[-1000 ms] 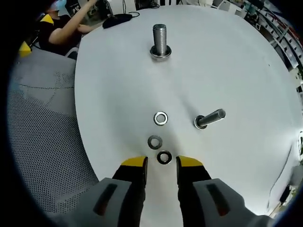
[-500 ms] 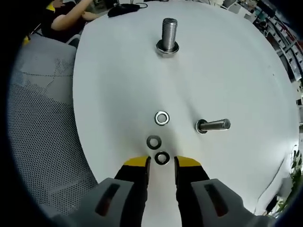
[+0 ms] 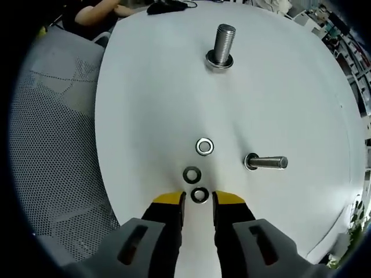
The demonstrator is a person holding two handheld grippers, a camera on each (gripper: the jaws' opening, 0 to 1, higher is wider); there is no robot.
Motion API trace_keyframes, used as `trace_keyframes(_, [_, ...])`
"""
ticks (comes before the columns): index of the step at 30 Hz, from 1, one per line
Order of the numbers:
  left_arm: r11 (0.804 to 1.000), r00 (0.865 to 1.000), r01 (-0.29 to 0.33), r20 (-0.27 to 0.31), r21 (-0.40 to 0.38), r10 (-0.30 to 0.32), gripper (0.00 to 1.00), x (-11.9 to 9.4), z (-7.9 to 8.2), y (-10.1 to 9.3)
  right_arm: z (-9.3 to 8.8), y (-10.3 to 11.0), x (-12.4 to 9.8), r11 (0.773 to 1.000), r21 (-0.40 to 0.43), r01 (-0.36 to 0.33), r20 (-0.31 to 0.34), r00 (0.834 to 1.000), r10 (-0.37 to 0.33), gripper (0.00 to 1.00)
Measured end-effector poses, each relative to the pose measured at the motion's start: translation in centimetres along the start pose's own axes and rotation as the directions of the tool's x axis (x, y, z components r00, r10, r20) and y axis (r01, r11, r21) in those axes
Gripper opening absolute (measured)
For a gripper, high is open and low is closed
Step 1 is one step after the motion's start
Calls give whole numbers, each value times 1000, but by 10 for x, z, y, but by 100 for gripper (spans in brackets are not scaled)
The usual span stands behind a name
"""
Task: Place the washer onto the threaded stud by aligning its center hole with the stud, sliding it down to the base, and recovering from edge contact or off-axis alignment until the washer reaches the visible bottom stop.
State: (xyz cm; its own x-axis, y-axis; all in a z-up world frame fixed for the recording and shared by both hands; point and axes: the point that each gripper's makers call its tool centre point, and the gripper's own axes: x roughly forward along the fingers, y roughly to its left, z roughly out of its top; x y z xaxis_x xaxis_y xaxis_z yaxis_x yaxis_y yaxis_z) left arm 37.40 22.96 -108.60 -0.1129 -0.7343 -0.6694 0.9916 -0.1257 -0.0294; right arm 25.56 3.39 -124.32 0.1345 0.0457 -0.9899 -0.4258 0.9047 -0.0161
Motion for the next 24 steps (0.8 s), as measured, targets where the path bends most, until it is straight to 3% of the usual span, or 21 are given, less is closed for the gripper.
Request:
trace_keyframes(1, [1000, 1000, 1, -1, 0, -1, 31, 0, 0, 0, -1, 1, 0, 998, -55, -10, -15, 1000, 9, 22])
trace_keyframes(3, [1000, 1000, 4, -4, 1, -4, 31, 0, 0, 0, 0, 3, 0, 996, -88, -20, -20, 1000, 18, 21])
trace_keyframes(18, [1000, 1000, 10, -15, 0, -10, 30, 1, -2, -3, 1, -2, -2, 999, -35, -6, -27, 1000, 5, 16])
trace_keyframes(24, [1000, 1000, 11, -19, 0, -11, 30, 1, -2, -4, -1, -5, 2, 999, -8, 38, -89, 995, -39, 15])
